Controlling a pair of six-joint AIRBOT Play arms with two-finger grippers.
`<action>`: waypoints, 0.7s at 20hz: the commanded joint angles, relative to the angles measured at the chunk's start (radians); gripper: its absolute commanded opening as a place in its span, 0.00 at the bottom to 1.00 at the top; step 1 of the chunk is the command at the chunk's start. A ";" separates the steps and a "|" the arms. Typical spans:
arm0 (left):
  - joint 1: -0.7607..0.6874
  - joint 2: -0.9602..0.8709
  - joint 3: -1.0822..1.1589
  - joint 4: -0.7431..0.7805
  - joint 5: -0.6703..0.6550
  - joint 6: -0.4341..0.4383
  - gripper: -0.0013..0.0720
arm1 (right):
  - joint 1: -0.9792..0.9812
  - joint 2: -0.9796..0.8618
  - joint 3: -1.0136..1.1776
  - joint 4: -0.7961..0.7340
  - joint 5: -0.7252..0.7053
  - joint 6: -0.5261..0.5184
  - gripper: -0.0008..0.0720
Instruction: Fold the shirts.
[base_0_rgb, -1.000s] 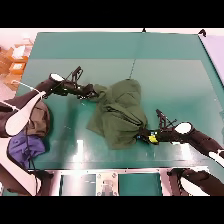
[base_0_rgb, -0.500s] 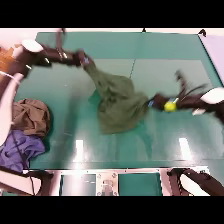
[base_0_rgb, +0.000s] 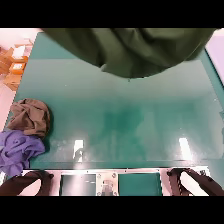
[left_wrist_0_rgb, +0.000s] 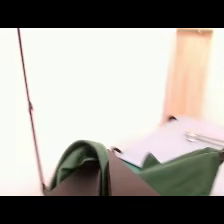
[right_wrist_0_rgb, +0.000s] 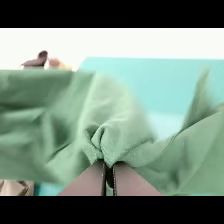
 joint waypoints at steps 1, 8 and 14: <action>0.001 0.154 0.019 0.249 0.029 -0.078 0.05 | -0.008 0.073 0.099 -0.023 0.050 0.004 0.03; 0.001 0.091 -0.257 0.454 -0.150 -0.216 0.05 | -0.005 0.126 -0.300 -0.030 0.053 -0.035 0.03; 0.000 -0.105 -0.692 0.216 -0.145 -0.077 0.05 | 0.011 -0.025 -0.853 0.009 -0.294 -0.169 0.03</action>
